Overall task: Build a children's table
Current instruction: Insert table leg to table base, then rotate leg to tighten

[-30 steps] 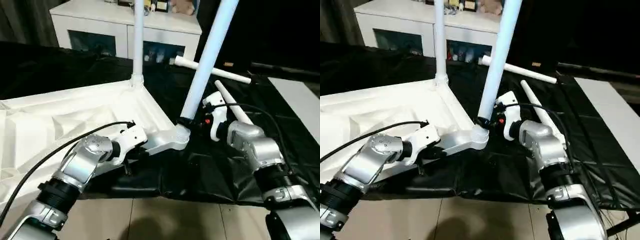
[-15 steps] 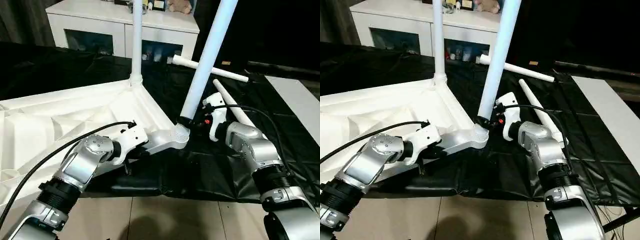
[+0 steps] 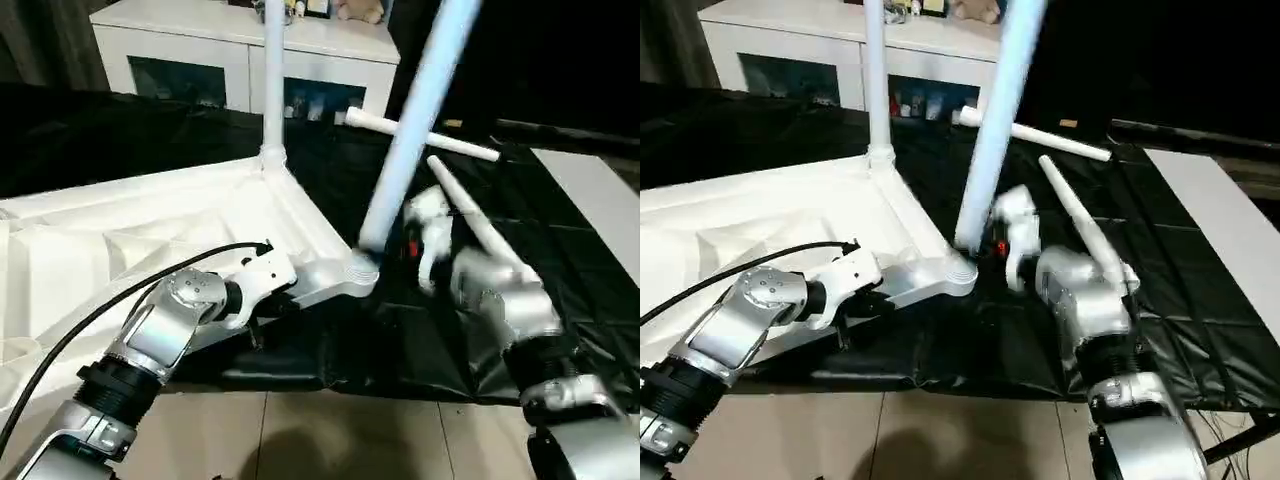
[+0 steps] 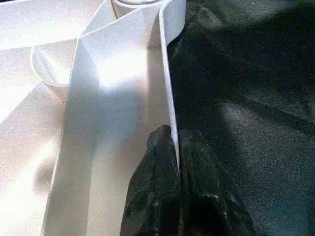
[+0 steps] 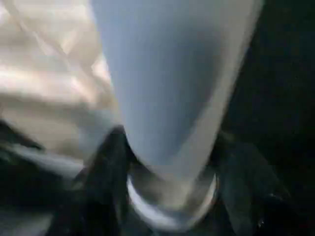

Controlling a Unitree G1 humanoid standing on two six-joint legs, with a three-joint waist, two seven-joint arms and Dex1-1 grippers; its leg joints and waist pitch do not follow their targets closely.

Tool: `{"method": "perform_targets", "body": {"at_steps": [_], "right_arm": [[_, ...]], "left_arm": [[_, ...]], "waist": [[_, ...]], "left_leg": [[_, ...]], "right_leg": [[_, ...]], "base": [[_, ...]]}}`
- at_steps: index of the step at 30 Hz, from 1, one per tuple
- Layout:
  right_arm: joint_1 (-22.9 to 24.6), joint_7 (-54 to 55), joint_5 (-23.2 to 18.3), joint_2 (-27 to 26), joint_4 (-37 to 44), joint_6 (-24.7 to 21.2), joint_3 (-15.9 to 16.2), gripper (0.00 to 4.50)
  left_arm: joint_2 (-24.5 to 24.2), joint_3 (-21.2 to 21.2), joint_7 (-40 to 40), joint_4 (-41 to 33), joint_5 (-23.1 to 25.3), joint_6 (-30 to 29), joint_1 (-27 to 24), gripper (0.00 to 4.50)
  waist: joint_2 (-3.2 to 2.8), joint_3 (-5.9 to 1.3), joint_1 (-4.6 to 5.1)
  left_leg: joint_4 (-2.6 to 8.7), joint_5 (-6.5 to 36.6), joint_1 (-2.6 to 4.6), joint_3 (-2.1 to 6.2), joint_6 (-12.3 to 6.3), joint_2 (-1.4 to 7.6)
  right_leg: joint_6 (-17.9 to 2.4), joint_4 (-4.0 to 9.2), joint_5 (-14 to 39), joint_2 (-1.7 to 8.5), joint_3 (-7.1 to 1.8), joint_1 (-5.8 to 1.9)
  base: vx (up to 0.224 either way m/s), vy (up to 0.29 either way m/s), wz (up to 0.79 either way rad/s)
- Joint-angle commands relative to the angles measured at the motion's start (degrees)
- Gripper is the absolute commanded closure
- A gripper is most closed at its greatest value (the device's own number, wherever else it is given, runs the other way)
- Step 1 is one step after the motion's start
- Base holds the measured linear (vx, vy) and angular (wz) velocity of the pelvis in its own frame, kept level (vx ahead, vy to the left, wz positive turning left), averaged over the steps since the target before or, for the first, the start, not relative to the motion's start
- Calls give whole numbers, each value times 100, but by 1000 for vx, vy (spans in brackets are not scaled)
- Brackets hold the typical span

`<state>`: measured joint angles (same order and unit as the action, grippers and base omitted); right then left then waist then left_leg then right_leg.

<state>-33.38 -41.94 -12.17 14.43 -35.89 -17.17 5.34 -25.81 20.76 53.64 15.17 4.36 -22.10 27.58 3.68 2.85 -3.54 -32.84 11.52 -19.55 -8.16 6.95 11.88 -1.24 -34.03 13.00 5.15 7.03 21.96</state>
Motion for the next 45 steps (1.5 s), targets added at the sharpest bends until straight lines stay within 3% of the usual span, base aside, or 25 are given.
{"method": "perform_targets", "body": {"at_steps": [1, 2, 3, 4, 5, 8, 12, 13, 17, 22, 28, 32, 36, 42, 45], "right_arm": [[78, 153, 228, 105, -256, -187, 80, 175], [84, 146, 188, 88, -234, -182, 49, 175], [84, 146, 188, 88, -234, -182, 49, 175], [88, 145, 155, 75, -215, -176, 20, 175], [89, 136, 80, 45, -173, -138, -52, 175], [85, 102, -12, 16, -122, -122, -139, 175], [88, 21, -120, -2, -83, -72, -267, 188], [97, 8, -125, 3, -74, -82, -272, 213], [147, -46, -125, 27, -30, -115, -244, 221], [200, -135, -127, 61, 11, -133, -229, 225], [304, -723, -279, 233, 261, -462, -146, 225], [381, -1342, -243, 558, 427, -686, 113, 225], [509, -1571, -169, 693, 555, -803, 267, 225], [524, -1028, 76, 551, 276, -606, 209, 225], [505, -608, 189, 429, 96, -559, 171, 226]], "left_arm": [[40, -16, 67, -317, -49, 296, 274, 450], [40, -17, 67, -315, -49, 298, 275, 450], [40, -17, 67, -315, -49, 298, 275, 450], [38, -18, 69, -318, -51, 298, 275, 450], [32, -22, 80, -322, -53, 299, 275, 450], [27, -29, 81, -317, -52, 308, 277, 450], [13, -34, 92, -329, -60, 312, 272, 450], [14, -34, 94, -328, -67, 308, 274, 450], [14, -32, 101, -337, -69, 305, 267, 450], [-9, -23, 149, -369, -87, 294, 239, 450], [-152, 85, 607, -660, -273, 358, 86, 450], [-205, 138, 873, -869, -414, 340, -13, 450], [-216, 138, 858, -795, -376, 375, 29, 450], [-182, 57, 537, -527, -203, 334, 127, 450], [-17, -63, 286, -341, -220, 213, 169, 450]], "waist": [[-43, -279, -3], [-70, -264, -13], [-114, -253, -23], [-110, -239, -7], [-91, -238, -12], [-92, -256, -16], [-97, -294, -25], [-94, -308, -26], [-94, -346, -29], [-58, -359, -29], [-52, -354, -64], [-47, -348, -79], [-37, -344, -144], [-36, -352, -142], [-29, -314, -140]], "left_leg": [[491, 1809, -26, 19, -85, 176], [498, 1699, -17, -3, -103, 183], [483, 1733, 48, -43, -98, 195], [484, 1820, 46, -49, -80, 191], [477, 1938, 34, -52, -73, 172], [472, 1726, 2, -58, -91, 175], [456, 1257, -12, -87, -115, 192], [443, 1161, -18, -97, -122, 188], [400, 533, -79, -110, -204, 175], [371, 445, -89, -147, -289, 150], [356, 540, -58, -178, -388, 156], [346, 549, -55, -192, -446, 152], [348, 623, -38, -192, -366, 159], [351, 716, -38, -182, -259, 157], [381, 1170, -12, -176, -124, 151]], "right_leg": [[-603, 511, 2102, 388, -350, -204], [-661, 492, 1965, 374, -357, -180], [-783, 508, 1925, 382, -379, -122], [-812, 506, 1977, 374, -380, -117], [-709, 537, 2342, 388, -382, -127], [-691, 526, 2254, 398, -402, -145], [-906, 424, 1495, 363, -416, -168], [-969, 400, 1329, 358, -423, -175], [-1129, 278, 511, 338, -430, -234], [-1244, 212, 119, 320, -464, -259], [-1272, 211, 90, 315, -484, -244], [-1316, 211, 88, 306, -484, -236], [-1244, 228, 294, 309, -489, -228], [-1207, 232, 404, 311, -484, -218], [-1000, 337, 1204, 323, -480, -180]], "base": [[0, 0, 0], [0, 0, 0], [0, 0, 0], [0, 0, 0], [0, 0, 0], [0, 0, 0], [14, -4, 2], [0, 0, 0], [0, 0, 0], [0, 0, 0], [0, 0, 0], [0, 0, 0], [0, 0, 0], [0, 0, 0], [0, 0, 0]]}}
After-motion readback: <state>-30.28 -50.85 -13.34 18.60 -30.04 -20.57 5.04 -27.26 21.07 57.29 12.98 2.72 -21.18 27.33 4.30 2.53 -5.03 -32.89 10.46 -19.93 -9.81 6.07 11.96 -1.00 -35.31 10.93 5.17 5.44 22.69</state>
